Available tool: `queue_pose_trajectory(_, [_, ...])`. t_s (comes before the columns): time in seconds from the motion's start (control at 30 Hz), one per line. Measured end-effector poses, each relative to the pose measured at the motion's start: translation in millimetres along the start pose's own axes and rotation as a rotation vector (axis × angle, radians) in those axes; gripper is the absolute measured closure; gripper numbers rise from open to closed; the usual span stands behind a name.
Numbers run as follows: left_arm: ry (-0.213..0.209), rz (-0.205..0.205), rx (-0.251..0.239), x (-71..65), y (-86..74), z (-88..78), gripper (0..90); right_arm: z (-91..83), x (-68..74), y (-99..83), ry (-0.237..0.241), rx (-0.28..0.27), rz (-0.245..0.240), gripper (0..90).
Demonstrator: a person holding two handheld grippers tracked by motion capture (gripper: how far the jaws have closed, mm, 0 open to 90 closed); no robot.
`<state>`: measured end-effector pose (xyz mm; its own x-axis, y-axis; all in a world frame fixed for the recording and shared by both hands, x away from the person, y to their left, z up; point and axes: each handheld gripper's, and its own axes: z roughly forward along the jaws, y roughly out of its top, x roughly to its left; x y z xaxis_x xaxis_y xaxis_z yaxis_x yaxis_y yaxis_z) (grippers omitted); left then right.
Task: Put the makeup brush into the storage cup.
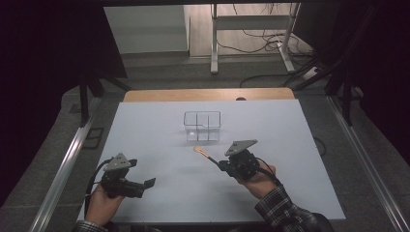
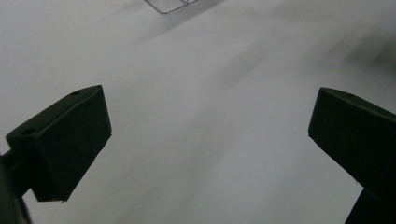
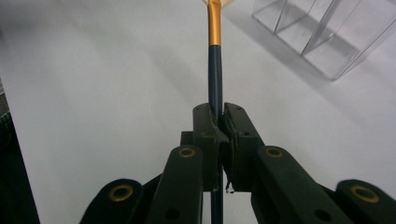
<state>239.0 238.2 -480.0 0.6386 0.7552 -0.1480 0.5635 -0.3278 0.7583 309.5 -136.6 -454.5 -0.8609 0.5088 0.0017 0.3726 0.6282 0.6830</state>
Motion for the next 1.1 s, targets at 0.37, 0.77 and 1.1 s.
queue_pose_trajectory(0.37, [-0.052,0.017,-0.007,-4.2,6.3,11.7,0.0,-8.1,1.2,0.7,-0.014,-0.065,-0.022,84.6])
queue_pose_trajectory(0.77, [-0.100,0.015,-0.029,-7.4,14.0,27.8,0.0,-13.0,0.0,0.3,-0.025,-0.112,-0.009,84.6])
queue_pose_trajectory(1.1, [-0.123,0.021,-0.050,-7.7,26.0,36.1,0.0,-15.5,-0.2,0.2,-0.033,-0.141,-0.003,84.6])
